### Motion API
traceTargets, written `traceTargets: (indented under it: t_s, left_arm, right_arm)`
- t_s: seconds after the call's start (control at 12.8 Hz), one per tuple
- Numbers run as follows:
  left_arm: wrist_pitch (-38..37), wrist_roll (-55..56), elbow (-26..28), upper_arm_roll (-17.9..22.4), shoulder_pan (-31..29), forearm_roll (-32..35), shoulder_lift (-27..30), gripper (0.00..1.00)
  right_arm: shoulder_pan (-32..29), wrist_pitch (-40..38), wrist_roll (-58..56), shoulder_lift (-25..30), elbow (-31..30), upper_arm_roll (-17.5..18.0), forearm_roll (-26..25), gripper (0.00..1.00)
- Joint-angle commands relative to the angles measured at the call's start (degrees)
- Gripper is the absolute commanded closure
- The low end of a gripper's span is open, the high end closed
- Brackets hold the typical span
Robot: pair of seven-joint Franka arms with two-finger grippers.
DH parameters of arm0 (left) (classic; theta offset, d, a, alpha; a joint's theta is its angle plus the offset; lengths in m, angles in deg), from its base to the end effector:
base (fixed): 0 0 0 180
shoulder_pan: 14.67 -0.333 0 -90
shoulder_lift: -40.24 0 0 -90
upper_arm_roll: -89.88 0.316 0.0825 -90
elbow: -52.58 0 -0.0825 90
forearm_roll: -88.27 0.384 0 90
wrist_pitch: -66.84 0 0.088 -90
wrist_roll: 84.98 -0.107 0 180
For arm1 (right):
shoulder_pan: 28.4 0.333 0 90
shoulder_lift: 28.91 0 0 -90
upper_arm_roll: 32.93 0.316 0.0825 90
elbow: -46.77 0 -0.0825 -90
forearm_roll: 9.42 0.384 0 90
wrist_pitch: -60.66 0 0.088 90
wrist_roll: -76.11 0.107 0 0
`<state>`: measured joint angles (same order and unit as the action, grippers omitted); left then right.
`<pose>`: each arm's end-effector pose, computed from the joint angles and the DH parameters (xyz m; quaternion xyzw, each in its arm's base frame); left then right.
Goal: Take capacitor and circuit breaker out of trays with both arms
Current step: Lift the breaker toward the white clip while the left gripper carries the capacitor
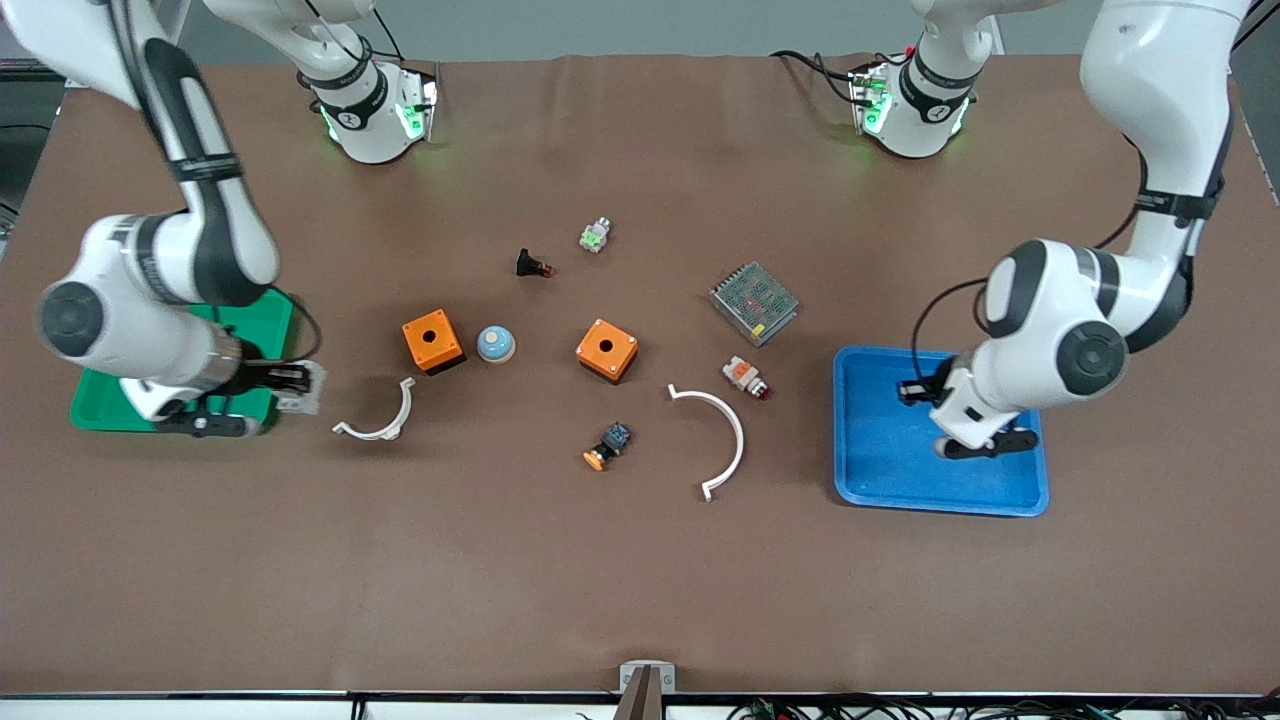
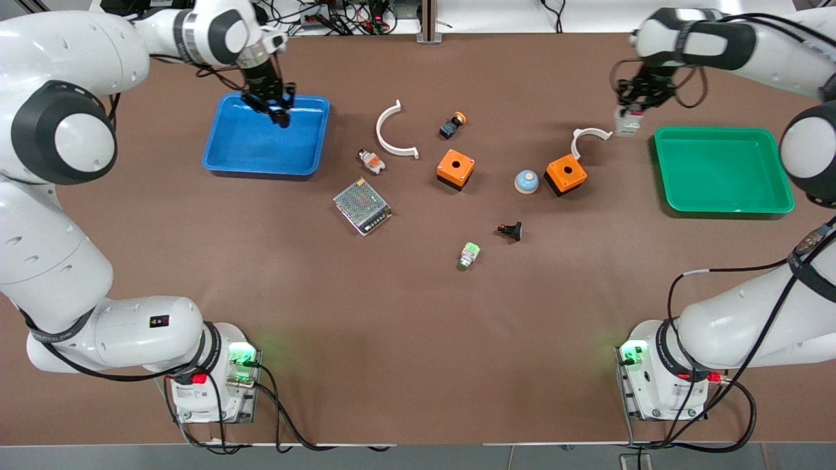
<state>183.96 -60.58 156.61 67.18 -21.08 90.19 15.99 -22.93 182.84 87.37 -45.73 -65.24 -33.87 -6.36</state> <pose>0.6039 -0.1576 0.3104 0.9920 0.0708 -0.0986 0.0342 0.5943 0.0498 0.3187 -0.9954 0.0738 0.0600 0.0112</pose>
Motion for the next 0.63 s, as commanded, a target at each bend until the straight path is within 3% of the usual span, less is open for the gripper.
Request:
traceTargets:
  t_s: [0.0, 0.31, 0.39, 0.47, 0.55]
  left_arm:
    - [0.47, 11.15, 1.17, -6.29, 0.69, -0.25, 0.08, 0.99]
    - [2.58, 25.31, 1.09, -7.28, 9.11, -0.16, -0.71, 1.0]
    - [3.63, 28.22, 1.0, -7.28, 10.87, -0.16, -1.33, 1.0]
    - [5.12, 31.12, 1.17, -7.28, 12.46, -0.16, -1.77, 1.0]
    - [8.18, 35.58, 1.61, -7.36, 13.69, -0.25, -2.55, 1.0]
  right_arm:
    - [6.28, 0.59, 13.21, -5.4, 5.03, -0.65, 0.64, 0.96]
    - [9.99, 7.45, 23.8, -11.91, 6.19, 0.06, 0.64, 0.95]
    - [9.99, 7.54, 24.59, -12.71, 6.89, 0.06, 0.64, 0.9]
    - [10.17, 7.54, 26.08, -13.41, 7.5, 0.06, 0.64, 0.76]
    - [10.95, 7.19, 27.66, -14.03, 8.55, 0.06, 0.55, 0.5]
